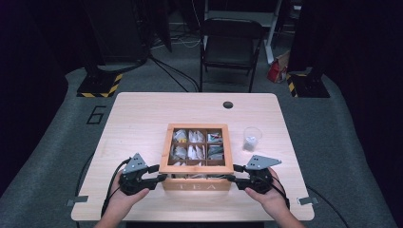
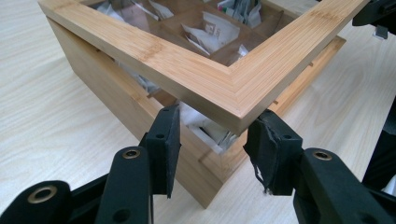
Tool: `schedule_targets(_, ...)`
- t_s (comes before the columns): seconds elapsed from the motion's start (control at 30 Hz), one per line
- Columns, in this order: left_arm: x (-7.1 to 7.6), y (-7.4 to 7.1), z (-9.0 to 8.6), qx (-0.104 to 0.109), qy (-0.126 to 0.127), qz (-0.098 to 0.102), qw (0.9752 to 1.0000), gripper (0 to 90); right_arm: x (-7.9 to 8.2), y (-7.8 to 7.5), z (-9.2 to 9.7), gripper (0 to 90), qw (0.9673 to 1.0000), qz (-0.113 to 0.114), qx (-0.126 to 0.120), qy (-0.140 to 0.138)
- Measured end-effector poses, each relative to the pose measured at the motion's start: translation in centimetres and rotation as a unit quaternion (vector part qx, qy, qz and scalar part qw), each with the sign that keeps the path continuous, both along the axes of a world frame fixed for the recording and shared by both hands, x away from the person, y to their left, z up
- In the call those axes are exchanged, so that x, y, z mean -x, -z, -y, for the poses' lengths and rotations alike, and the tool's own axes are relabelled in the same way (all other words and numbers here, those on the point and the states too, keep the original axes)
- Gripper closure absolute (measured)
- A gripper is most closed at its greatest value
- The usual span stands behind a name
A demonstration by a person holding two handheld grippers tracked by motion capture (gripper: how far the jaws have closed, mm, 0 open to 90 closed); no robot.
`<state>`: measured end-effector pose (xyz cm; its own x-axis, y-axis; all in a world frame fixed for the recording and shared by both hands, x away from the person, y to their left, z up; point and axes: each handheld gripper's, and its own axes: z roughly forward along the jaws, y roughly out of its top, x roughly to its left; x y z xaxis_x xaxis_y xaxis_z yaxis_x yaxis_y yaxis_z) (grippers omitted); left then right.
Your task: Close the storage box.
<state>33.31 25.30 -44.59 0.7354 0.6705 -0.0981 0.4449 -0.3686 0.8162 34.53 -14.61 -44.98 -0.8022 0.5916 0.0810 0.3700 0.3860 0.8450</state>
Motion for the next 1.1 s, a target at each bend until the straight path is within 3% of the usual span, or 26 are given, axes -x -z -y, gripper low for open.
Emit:
schedule_targets(0.63, 0.4, 0.5, 0.1, -0.002, 0.006, -0.015, 0.9999, 54.7, 0.2, 0.7, 0.4, 55.4, 0.9997, -0.022, -0.005, -0.011)
schedule_targets(0.93, 0.5, 0.4, -0.5, 0.006, 0.001, -0.028, 0.9996, 53.8, 0.2, 0.8, 0.4, 53.1, 0.9991, -0.03, 0.022, -0.022)
schedule_targets(1.0, 0.5, 0.3, -0.6, 0.006, -0.003, -0.025, 0.9997, 53.8, 0.3, 0.5, 0.8, 53.7, 0.9994, -0.03, -0.004, -0.014)
schedule_targets(1.1, 0.5, 0.2, -0.7, 0.012, -0.005, -0.027, 0.9996, 52.6, 0.1, -0.2, 1.5, 53.1, 0.9994, -0.027, -0.019, -0.004)
